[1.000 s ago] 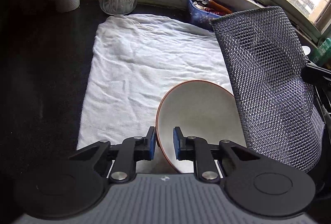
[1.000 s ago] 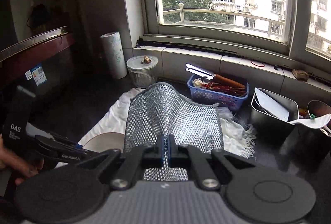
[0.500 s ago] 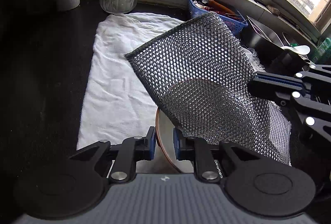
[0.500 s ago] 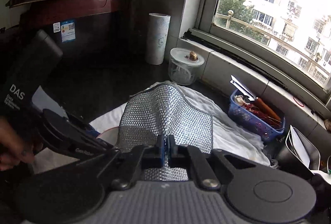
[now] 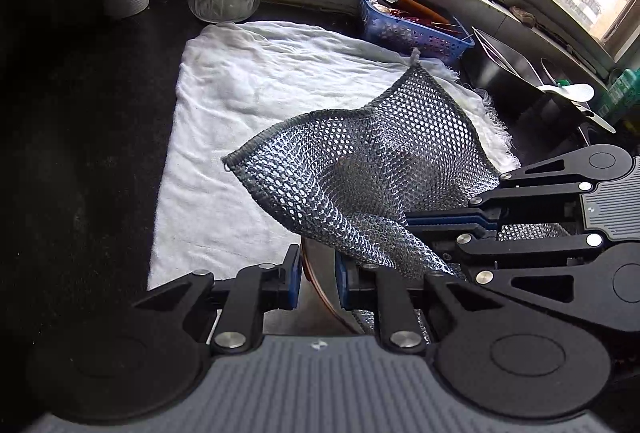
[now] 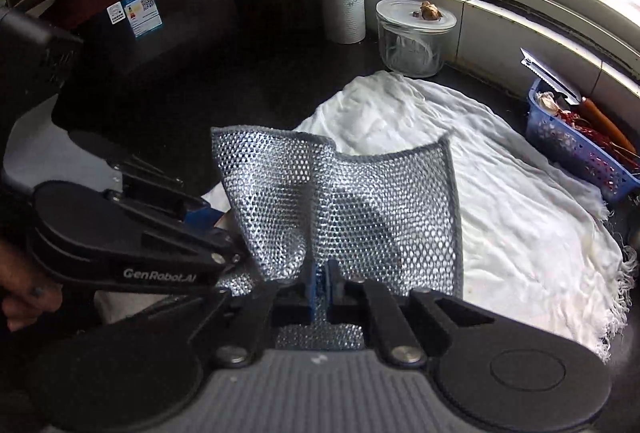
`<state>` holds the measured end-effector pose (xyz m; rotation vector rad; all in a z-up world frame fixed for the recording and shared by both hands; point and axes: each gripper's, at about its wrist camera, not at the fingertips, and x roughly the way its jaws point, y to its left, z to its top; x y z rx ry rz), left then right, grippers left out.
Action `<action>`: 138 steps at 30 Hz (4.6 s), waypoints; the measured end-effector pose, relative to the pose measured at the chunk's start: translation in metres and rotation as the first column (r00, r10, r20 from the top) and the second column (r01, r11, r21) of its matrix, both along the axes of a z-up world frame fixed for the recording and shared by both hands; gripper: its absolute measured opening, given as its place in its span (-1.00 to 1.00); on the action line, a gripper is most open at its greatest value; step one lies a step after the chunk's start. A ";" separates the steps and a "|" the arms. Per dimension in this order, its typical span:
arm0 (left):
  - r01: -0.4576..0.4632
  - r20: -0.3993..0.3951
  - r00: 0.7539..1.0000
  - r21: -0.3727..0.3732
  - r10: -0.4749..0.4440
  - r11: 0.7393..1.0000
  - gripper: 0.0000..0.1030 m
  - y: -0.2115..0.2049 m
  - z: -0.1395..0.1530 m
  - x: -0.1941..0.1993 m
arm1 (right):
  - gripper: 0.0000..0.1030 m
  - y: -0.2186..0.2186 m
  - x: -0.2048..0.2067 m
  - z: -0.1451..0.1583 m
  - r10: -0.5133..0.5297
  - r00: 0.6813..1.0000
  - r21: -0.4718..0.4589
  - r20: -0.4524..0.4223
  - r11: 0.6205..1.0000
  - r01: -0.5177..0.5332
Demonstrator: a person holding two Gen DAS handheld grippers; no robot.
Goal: Clean bowl
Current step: 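Lift the bowl with the left gripper while the right gripper carries the pad toward it, then rub the mesh pad inside the bowl with the right gripper, then scrub the bowl interior with the pad while the left gripper rotates the bowl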
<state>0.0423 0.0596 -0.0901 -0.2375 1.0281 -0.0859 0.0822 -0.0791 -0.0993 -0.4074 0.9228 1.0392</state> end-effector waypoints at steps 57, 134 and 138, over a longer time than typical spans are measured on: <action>0.029 -0.004 1.000 -0.004 -0.029 1.000 -0.83 -0.001 0.004 0.004 | -0.99 0.001 -0.020 -0.007 0.175 0.965 -0.207 0.198 0.969 -0.133; 0.140 -0.026 0.990 0.155 -0.138 0.978 -0.71 -0.041 0.021 0.003 | -0.94 -0.002 -0.064 -0.041 0.259 0.921 -0.281 0.290 0.943 -0.177; 0.159 -0.023 0.987 0.171 -0.157 0.972 -0.69 -0.045 0.026 0.010 | -0.94 -0.003 -0.067 -0.041 0.283 0.912 -0.297 0.295 0.935 -0.194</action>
